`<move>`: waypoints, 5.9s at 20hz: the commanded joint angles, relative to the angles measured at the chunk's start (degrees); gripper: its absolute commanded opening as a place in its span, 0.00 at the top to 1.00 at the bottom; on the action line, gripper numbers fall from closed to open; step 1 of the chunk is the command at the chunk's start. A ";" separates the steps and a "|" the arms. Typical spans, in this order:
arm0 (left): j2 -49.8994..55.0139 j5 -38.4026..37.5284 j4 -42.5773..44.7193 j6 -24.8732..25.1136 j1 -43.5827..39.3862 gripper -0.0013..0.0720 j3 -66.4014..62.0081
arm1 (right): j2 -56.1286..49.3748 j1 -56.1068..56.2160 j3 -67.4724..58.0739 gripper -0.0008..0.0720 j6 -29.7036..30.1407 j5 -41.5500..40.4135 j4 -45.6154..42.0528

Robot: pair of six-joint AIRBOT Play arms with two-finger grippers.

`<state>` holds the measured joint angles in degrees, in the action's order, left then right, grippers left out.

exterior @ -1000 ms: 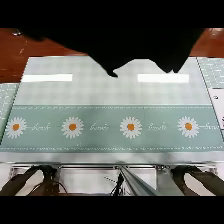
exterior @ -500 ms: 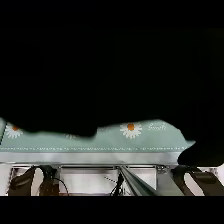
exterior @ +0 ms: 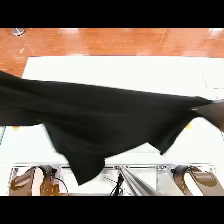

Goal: Fold the shirts.

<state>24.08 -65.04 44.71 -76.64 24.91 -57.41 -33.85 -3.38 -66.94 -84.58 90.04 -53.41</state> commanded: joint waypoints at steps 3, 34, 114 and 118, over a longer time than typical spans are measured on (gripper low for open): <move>11.13 17.90 -8.28 8.41 -9.01 0.95 22.34 | -12.79 -0.02 18.23 0.96 3.91 -23.74 -2.43; 44.57 5.60 -8.81 1.79 -19.63 0.02 28.02 | -41.40 -26.62 23.80 0.14 11.85 -18.82 5.33; 34.97 3.54 7.78 1.18 -13.66 0.95 -15.30 | -20.72 -12.46 -3.06 0.96 8.20 -26.27 -0.42; 50.34 17.86 7.74 -0.35 -20.06 0.95 -18.60 | -41.27 -12.46 -7.58 0.96 13.22 -34.03 12.46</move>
<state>64.14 -56.90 53.32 -76.51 8.97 -75.07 -62.33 -15.86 -73.38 -75.50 62.57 -50.89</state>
